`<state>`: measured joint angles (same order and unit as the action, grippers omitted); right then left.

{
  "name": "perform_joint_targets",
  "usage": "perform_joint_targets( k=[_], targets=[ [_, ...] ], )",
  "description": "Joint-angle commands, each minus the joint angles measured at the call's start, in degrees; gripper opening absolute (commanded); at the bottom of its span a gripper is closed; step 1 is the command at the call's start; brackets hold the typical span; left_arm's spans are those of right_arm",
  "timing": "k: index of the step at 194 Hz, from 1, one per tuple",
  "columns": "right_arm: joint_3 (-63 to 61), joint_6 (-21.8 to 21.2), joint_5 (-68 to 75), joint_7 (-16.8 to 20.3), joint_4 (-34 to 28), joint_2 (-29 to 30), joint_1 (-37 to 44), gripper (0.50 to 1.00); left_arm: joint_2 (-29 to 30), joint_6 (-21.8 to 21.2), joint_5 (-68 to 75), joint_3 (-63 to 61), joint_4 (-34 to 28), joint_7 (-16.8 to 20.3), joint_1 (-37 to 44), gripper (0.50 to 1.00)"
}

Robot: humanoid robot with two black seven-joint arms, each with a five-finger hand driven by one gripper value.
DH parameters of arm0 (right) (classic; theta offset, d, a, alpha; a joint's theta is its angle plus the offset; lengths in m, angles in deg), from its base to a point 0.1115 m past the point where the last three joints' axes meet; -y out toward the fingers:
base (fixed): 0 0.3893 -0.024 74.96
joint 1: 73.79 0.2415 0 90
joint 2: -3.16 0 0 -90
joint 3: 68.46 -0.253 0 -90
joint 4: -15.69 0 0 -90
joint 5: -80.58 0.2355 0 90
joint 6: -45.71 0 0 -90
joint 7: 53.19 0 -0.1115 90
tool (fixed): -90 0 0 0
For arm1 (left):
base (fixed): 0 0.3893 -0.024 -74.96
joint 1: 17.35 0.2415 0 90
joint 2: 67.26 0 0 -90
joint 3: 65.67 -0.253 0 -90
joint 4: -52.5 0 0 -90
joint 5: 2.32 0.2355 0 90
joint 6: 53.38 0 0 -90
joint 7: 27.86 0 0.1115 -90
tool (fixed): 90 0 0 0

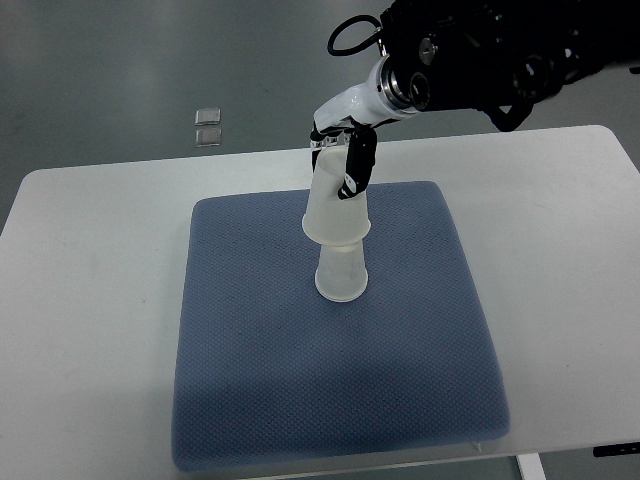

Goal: Stack paper cups
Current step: 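Lower the held cup down onto the cup on the mat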

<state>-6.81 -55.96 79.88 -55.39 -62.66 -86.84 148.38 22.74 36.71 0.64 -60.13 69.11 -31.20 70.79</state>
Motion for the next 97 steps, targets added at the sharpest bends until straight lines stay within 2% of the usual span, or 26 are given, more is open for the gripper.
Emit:
perform_joint_targets(
  k=[1,97],
  targets=[
    [0.05,0.77,0.0,0.0,-0.05,0.0,-0.33,0.56,0.0,-0.01,0.03,0.0,0.0,0.0,0.01,1.0],
    [0.67,3.41,0.0,0.09,-0.84,0.0,-2.79,0.56,0.0,-0.01,0.03,-0.09,0.09,0.0,0.01,1.0]
  ],
)
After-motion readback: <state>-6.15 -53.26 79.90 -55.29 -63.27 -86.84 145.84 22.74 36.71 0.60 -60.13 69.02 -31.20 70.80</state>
